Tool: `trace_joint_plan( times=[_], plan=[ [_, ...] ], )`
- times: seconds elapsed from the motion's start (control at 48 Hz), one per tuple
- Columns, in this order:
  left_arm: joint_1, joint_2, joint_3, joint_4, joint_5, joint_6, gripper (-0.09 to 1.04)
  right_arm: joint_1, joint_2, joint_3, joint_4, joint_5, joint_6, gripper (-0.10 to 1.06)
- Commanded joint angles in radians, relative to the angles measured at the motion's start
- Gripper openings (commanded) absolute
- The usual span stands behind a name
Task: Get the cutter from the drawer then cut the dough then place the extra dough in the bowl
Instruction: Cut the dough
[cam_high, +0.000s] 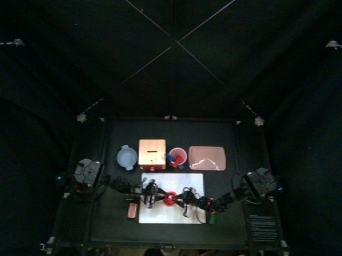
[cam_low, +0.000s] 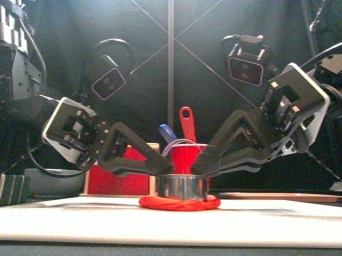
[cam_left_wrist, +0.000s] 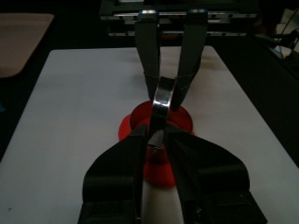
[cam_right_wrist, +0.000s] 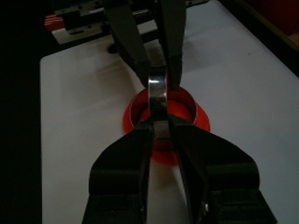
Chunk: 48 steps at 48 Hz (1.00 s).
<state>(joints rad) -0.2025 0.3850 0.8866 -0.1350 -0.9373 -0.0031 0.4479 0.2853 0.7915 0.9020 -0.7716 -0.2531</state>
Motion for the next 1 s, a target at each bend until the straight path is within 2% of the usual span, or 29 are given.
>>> trace_joint_plan(
  times=[0.021, 0.771, 1.0],
  plan=[
    [-0.002, 0.003, 0.012, -0.008, 0.031, -0.005, 0.63, 0.000, 0.006, -0.002, 0.002, 0.037, 0.009, 0.62],
    [-0.002, 0.012, 0.003, -0.015, 0.057, -0.003, 0.63, -0.002, 0.005, -0.002, 0.003, 0.049, 0.005, 0.62],
    [-0.002, -0.021, -0.003, -0.015, 0.092, 0.006, 0.65, -0.002, -0.020, -0.002, -0.020, 0.049, -0.003, 0.63]
  ],
)
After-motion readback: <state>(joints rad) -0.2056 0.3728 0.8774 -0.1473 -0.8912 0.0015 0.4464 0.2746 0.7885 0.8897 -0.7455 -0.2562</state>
